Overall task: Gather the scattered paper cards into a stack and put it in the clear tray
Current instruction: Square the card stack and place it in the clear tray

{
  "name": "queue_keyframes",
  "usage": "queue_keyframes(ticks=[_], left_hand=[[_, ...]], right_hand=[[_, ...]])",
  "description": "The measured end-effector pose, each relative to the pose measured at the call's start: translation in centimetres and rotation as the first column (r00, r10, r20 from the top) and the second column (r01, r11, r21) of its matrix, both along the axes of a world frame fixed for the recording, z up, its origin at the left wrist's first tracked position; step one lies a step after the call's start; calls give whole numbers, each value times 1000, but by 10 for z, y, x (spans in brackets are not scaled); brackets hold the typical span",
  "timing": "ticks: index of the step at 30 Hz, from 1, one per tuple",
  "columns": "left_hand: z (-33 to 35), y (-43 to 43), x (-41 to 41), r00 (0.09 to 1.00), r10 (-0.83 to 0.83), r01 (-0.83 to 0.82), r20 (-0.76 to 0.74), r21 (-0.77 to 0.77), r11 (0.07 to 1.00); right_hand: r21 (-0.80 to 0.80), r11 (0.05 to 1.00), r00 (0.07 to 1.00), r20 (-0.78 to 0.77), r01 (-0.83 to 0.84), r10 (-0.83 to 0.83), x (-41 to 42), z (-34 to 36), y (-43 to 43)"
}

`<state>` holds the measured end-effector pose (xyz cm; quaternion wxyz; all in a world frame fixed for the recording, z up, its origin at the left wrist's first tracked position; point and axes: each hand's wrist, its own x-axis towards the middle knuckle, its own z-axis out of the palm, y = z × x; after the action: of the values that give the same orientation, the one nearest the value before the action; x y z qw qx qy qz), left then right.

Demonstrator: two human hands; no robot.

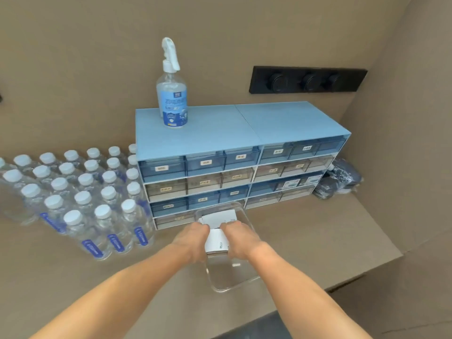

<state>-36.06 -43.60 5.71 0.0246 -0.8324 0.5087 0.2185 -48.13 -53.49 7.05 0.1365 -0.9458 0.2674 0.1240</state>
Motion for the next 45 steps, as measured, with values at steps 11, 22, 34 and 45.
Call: queue_keyframes(ticks=[11, 22, 34, 45], left_hand=[[-10, -34, -44, 990, 138, -139, 15, 34, 990], [-31, -40, -39, 981, 116, -130, 157, 81, 988], [-73, -53, -30, 976, 118, -141, 184, 117, 983], [-83, -57, -37, 935, 79, -150, 346, 184, 972]], right_hand=[[28, 989, 989, -25, -143, 144, -29, -8, -51], [63, 977, 976, -63, -205, 209, -13, -33, -63], [66, 976, 964, -154, -207, 215, 8, -70, -74], [52, 982, 970, -154, -181, 187, 13, -92, -65]])
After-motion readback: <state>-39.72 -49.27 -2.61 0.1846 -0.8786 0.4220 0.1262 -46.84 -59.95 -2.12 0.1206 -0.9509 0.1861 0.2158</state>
